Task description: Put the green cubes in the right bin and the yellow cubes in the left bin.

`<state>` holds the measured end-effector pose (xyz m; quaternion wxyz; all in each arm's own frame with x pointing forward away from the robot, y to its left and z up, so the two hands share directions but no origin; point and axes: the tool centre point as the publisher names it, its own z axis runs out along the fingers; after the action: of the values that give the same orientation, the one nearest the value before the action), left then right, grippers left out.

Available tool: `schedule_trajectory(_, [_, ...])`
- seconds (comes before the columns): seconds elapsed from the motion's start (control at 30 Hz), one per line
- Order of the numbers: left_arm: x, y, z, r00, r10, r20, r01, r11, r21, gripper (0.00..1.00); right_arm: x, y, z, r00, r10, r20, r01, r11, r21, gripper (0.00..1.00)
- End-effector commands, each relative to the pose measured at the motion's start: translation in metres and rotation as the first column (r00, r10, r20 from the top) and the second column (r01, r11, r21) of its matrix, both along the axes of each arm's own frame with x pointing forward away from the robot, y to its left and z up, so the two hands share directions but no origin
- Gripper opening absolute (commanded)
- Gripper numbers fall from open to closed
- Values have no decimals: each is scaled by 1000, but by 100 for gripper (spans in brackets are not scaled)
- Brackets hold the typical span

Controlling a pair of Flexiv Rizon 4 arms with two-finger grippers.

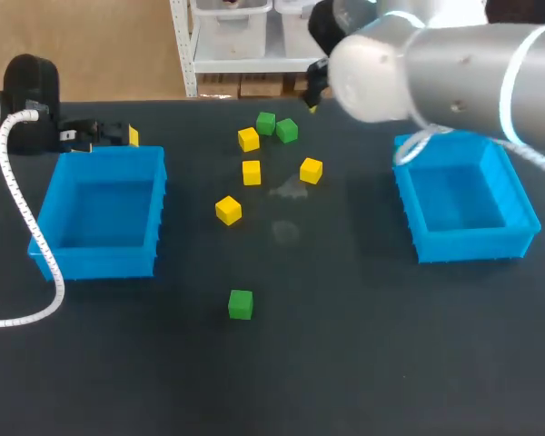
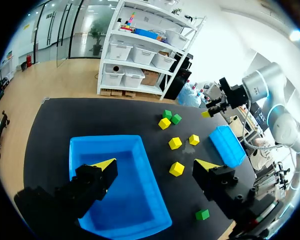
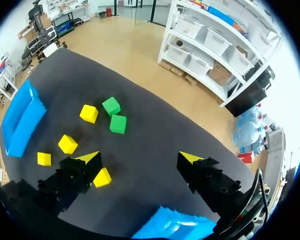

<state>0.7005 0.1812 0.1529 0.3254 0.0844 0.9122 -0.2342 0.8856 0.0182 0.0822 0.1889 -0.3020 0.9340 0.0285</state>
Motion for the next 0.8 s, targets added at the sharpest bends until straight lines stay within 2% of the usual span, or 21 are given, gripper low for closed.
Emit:
schedule_trajectory(0.03, [0,2,-2,1000,-7,7,7,1000,-10,100,28,26,-27,991,-10,-130,-2,996,-92,100])
schedule_trajectory(0.37, [0,2,-2,1000,-7,7,7,1000,-10,100,41,49,-61,982,-38,-186,20,995,-99,100])
schedule_trajectory(0.8, [0,2,-2,1000,-7,7,7,1000,-10,100,41,73,-86,977,-39,-211,10,991,-135,100])
